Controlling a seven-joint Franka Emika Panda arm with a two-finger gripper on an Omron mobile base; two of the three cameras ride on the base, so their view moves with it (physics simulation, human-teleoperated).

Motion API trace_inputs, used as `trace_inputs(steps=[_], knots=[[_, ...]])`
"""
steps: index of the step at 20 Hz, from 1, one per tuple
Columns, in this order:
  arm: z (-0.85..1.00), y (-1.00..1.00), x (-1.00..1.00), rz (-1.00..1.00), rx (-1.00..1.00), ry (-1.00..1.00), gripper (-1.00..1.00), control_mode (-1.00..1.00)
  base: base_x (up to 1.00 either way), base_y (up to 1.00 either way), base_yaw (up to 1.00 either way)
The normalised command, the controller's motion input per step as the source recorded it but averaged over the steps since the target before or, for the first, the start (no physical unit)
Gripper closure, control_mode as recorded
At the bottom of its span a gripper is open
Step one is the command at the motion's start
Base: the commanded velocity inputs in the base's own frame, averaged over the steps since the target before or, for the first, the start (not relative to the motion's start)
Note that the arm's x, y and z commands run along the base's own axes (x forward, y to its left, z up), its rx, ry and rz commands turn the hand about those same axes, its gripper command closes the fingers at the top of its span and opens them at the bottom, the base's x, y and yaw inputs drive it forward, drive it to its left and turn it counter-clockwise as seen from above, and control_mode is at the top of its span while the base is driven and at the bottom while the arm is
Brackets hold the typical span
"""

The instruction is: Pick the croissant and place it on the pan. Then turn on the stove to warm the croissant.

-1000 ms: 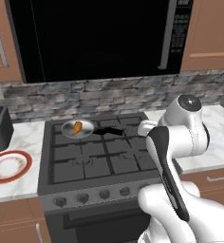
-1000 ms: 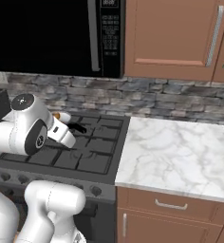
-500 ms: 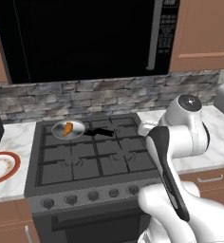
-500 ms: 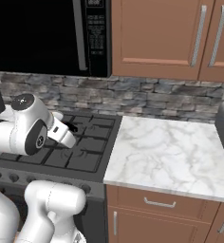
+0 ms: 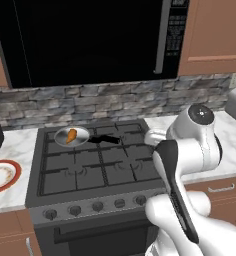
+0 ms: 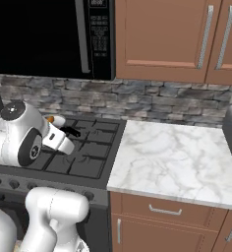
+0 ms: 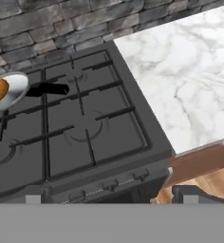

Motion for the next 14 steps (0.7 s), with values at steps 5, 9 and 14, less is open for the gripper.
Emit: trace_inputs(steps=[5, 9, 14], knots=[[-0.03, 0.52, -0.25, 0.0, -0.1, -0.11, -1.0, -1.0, 0.0, 0.0, 0.0], [-0.03, 0.86, -0.18, 0.0, -0.16, -0.04, -1.0, -1.0, 0.0, 0.0, 0.0], [-0.08, 0.93, -0.28, 0.0, -0.16, -0.06, -1.0, -1.0, 0.0, 0.0, 0.0]])
